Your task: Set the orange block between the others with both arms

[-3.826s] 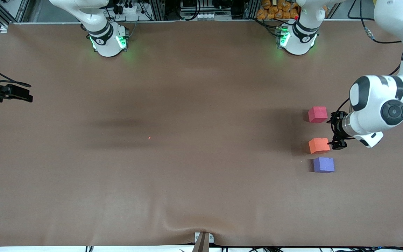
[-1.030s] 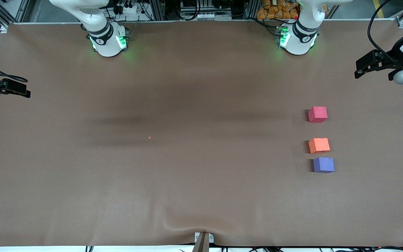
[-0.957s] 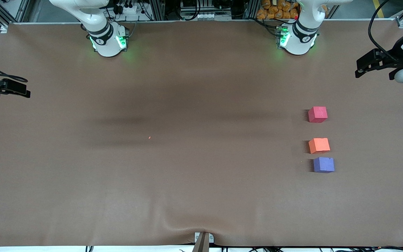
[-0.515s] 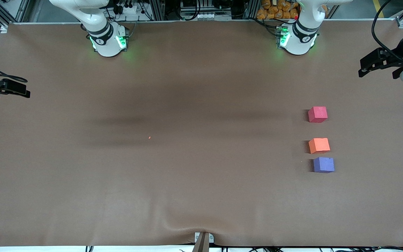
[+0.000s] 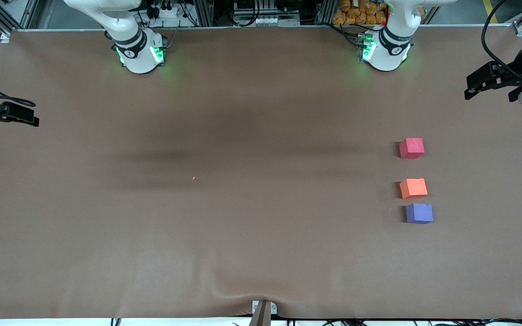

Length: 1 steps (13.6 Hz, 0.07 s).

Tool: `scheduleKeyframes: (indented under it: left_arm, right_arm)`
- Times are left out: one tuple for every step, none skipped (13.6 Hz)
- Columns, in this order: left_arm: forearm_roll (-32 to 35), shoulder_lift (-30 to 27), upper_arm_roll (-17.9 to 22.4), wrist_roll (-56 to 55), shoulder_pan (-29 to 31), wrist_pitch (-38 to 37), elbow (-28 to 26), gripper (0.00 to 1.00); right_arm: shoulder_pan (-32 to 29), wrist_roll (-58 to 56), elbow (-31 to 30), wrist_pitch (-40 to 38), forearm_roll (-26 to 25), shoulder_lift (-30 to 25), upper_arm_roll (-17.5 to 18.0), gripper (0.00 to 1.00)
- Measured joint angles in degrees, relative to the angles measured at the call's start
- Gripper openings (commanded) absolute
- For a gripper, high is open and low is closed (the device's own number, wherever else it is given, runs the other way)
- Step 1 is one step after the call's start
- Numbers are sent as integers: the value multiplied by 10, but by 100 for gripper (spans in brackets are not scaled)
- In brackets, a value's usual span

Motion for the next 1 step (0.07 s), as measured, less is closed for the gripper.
scheduleKeyframes:
  left_arm:
    - [0, 0, 0, 0, 0, 0, 0, 100]
  right_arm:
    - [0, 0, 0, 0, 0, 0, 0, 100]
